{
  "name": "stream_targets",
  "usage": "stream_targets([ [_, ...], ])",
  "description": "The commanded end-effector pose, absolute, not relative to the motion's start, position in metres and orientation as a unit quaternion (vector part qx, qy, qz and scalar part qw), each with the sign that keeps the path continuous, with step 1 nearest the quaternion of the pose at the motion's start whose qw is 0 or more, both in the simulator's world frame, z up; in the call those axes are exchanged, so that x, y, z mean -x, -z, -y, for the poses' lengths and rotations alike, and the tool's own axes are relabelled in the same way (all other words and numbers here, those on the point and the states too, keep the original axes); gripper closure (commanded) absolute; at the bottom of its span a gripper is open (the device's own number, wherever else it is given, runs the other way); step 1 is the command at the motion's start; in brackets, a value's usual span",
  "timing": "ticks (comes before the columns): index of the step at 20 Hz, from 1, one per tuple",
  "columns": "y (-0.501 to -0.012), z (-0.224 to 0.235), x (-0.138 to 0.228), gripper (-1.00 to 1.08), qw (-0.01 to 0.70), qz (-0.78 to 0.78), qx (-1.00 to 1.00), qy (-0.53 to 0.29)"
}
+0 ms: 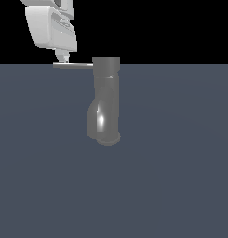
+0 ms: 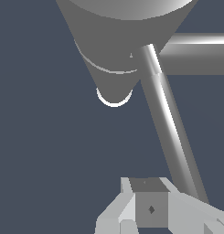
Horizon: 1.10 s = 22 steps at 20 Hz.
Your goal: Turn on the faucet by rotating a designated handle.
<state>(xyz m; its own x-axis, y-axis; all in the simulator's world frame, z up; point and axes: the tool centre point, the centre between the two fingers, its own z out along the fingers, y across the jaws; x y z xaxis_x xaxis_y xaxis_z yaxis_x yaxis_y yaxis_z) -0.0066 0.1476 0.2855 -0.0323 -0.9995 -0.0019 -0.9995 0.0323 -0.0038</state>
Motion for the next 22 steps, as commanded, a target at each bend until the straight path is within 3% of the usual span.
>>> stream_targets([
  [1,-0.285,-0.147,0.016,1.08,0.0,-0.718,0.696,0.0],
  [22,-0.285,-0.132,0.061,1.08,0.001,-0.719,0.695,0.0],
])
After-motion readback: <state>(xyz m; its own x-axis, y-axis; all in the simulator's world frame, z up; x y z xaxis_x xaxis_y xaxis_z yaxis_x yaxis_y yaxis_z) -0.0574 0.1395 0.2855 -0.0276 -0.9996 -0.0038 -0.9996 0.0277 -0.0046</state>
